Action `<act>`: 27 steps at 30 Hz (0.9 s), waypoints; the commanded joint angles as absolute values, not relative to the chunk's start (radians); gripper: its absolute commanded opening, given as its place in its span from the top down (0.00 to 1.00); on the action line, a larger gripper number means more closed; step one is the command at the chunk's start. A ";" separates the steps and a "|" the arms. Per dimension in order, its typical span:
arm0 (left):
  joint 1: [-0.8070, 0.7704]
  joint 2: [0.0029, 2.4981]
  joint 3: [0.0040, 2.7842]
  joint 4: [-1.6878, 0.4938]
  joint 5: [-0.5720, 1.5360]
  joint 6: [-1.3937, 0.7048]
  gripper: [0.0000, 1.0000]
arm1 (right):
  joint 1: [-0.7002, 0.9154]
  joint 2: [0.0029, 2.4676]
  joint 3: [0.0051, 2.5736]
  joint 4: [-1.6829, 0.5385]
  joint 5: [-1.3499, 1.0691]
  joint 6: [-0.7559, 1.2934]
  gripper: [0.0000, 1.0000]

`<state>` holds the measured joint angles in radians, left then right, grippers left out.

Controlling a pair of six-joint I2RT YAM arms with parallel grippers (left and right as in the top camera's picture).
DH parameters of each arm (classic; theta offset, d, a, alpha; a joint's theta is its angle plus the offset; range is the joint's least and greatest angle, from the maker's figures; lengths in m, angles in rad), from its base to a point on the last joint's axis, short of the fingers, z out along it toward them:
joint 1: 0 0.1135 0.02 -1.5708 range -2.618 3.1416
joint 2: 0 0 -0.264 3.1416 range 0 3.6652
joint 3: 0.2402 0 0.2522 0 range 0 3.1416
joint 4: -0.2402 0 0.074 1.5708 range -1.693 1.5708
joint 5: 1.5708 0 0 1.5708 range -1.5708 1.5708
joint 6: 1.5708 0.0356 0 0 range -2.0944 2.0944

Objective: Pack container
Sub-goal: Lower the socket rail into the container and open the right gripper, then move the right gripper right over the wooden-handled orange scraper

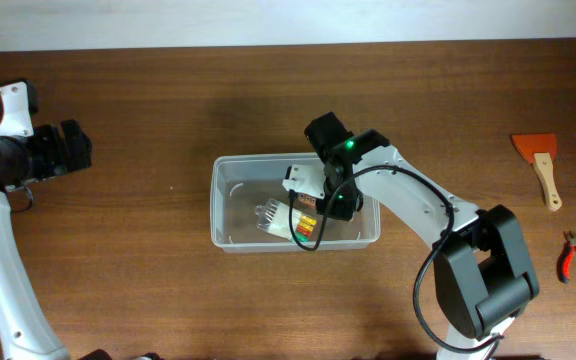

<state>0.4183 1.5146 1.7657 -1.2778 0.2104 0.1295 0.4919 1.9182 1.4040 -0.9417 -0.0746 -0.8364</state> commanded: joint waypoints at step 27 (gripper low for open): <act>0.422 1.517 1.786 -1.276 0.221 0.121 0.01 | -0.041 1.894 2.215 -1.682 0.075 -0.257 0.01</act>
